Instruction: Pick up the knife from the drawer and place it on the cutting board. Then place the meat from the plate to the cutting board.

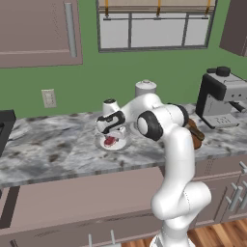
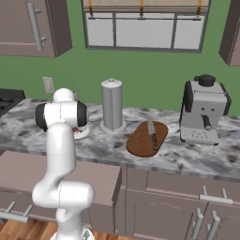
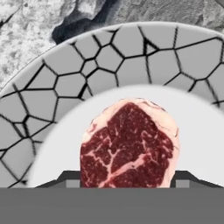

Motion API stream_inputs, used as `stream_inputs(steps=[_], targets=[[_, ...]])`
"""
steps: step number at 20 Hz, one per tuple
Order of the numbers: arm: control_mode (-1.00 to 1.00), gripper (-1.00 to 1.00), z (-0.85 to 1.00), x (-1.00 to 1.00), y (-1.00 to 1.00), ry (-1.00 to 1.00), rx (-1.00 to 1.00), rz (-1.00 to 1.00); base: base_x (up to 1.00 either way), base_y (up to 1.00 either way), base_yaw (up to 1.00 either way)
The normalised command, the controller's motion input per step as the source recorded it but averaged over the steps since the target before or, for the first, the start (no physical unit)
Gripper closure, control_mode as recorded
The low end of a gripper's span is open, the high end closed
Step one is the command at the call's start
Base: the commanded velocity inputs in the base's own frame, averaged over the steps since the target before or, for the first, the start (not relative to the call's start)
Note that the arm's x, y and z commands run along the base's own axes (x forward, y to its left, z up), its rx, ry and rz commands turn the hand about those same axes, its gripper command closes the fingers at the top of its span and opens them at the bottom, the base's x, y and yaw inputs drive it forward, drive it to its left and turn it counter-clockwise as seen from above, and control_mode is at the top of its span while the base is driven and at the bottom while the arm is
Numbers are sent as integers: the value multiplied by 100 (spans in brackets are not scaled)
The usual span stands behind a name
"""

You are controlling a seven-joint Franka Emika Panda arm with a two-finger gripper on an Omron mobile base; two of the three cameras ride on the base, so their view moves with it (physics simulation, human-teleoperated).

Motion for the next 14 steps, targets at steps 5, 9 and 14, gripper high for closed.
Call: stream_inputs(steps=[5, 9, 14], targets=[[-100, 100, -15, 2, 0, -4, 2, 0, 0, 0, 0], [-100, 100, 60, 0, -23, 0, 2, 0, 0, 0, 0], [-100, 100, 100, 2, -40, 5, 0, 0, 0, 0, 0]])
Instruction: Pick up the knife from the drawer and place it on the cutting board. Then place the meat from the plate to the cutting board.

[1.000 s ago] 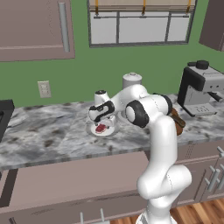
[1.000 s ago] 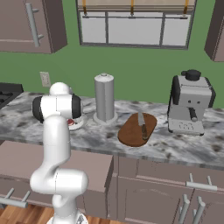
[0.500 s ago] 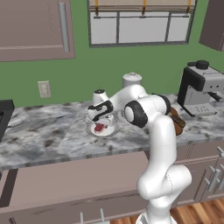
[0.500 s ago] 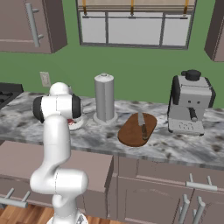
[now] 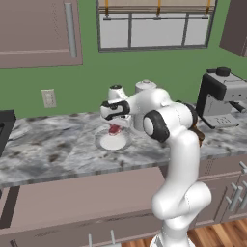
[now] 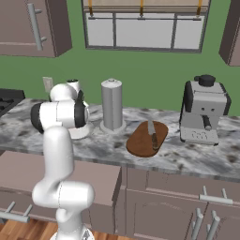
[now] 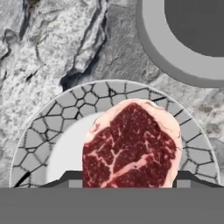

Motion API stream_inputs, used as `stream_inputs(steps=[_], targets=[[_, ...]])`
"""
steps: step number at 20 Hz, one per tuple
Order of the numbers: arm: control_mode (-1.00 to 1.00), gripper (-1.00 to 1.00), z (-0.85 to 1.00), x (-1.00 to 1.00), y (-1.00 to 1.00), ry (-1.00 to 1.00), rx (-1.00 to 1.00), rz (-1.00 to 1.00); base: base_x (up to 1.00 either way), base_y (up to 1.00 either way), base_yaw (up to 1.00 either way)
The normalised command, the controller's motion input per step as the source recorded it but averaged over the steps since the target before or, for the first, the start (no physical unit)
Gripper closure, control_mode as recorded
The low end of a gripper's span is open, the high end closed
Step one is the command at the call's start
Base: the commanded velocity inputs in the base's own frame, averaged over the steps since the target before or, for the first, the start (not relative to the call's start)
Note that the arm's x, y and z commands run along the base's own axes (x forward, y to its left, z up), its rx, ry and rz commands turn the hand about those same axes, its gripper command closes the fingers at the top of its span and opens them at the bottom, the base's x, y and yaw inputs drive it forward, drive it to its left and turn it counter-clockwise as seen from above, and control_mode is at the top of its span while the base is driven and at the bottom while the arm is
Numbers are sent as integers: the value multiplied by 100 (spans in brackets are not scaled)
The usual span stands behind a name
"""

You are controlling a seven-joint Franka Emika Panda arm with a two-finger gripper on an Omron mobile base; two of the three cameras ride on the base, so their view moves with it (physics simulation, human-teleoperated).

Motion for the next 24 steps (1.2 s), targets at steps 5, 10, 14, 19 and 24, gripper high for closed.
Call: stream_inputs(steps=[5, 10, 14, 19, 24], targets=[[-100, 100, 100, -8, -24, 10, -12, 0, 0, 0, 0], [-100, 100, 100, -49, -26, -1, -24, 0, 0, 0, 0], [-100, 100, 82, -37, -35, -1, -21, 0, 0, 0, 0], [-100, 100, 14, -7, -85, -1, 1, 0, 0, 0, 0], [-100, 100, 0, -43, -100, 0, 9, 0, 0, 0, 0]])
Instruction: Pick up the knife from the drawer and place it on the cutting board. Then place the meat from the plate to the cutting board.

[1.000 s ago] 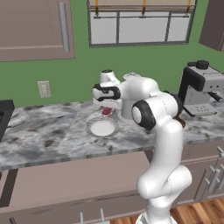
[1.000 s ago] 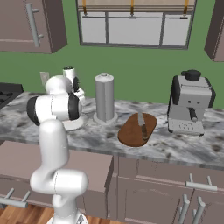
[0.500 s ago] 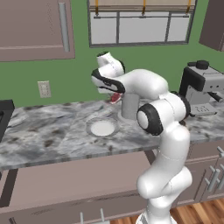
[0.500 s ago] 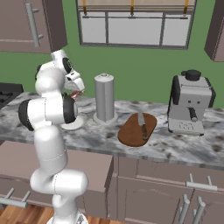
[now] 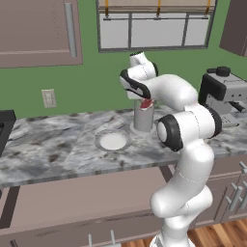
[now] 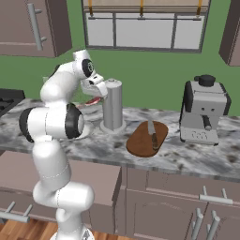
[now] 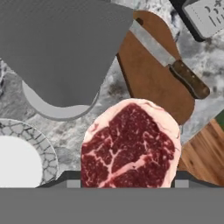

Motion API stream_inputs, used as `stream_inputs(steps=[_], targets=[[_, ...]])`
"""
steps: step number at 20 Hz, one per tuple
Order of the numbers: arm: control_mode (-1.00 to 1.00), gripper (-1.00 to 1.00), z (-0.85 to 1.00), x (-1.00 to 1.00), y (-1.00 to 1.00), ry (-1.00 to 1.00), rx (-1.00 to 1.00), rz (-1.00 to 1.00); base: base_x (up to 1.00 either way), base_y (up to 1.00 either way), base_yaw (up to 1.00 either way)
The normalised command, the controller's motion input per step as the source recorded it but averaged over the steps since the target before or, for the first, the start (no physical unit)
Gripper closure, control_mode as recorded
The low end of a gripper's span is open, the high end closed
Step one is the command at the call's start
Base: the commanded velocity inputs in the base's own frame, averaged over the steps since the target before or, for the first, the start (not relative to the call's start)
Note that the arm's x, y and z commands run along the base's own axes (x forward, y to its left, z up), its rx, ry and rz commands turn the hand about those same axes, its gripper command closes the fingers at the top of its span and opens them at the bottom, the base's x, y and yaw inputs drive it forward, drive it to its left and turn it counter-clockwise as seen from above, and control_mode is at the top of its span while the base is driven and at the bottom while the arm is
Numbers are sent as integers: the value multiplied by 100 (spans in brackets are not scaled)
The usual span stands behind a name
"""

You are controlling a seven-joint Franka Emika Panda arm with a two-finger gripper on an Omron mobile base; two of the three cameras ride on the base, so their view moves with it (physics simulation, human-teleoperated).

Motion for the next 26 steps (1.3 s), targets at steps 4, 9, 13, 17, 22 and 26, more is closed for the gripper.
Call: stream_inputs(steps=[4, 9, 13, 17, 22, 26], targets=[[-100, 100, 0, -32, -100, 0, 7, 0, 0, 0, 0], [-100, 100, 0, -19, -91, 0, 5, 0, 0, 0, 0], [-100, 100, 0, -19, -41, 0, 0, 0, 0, 0, 0], [-100, 100, -3, -6, -47, 0, 0, 0, 0, 0, 0], [-100, 100, -13, -1, -44, 2, 0, 0, 0, 0, 0], [-100, 100, -33, 0, -19, 6, 1, 2, 0, 0, 0]])
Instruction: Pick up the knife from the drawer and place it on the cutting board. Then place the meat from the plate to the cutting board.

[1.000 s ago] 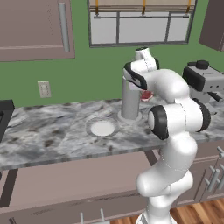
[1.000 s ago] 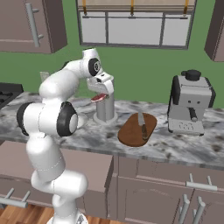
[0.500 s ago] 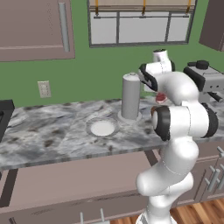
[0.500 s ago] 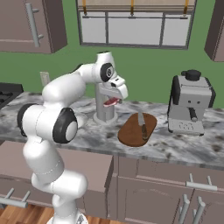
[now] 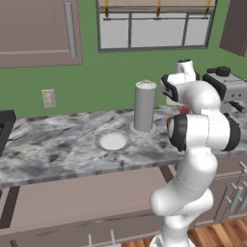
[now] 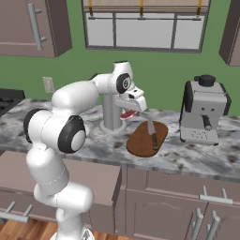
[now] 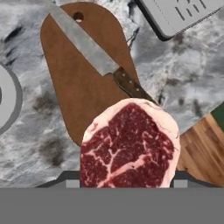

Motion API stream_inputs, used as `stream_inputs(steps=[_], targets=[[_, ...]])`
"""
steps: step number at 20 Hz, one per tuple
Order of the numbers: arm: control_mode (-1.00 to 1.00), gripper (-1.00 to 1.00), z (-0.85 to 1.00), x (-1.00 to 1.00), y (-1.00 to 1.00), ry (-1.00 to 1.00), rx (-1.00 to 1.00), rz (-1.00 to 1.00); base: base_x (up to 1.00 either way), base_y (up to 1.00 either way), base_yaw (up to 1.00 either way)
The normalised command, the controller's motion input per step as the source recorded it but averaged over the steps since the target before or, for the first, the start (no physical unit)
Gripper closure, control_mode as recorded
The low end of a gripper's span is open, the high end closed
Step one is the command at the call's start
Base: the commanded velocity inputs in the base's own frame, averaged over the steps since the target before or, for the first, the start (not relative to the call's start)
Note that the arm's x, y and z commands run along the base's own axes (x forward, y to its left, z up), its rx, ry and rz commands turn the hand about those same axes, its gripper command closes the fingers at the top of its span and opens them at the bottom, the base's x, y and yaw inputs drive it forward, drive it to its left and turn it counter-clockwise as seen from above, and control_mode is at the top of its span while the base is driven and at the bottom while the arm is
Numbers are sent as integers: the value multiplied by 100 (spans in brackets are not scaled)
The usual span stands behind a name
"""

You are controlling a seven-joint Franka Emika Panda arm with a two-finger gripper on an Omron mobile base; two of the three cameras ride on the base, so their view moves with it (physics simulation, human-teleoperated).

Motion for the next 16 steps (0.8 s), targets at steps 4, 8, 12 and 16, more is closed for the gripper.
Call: stream_inputs(steps=[4, 8, 12, 16], targets=[[-100, 100, -45, 0, -2, 6, 6, 5, 0, 0, 0], [-100, 100, -44, 5, -5, 5, 8, 5, 0, 0, 0], [-100, 100, -37, 13, -12, 2, 4, 6, 0, 0, 0], [-100, 100, -37, 12, -13, 0, 4, 5, 0, 0, 0]])
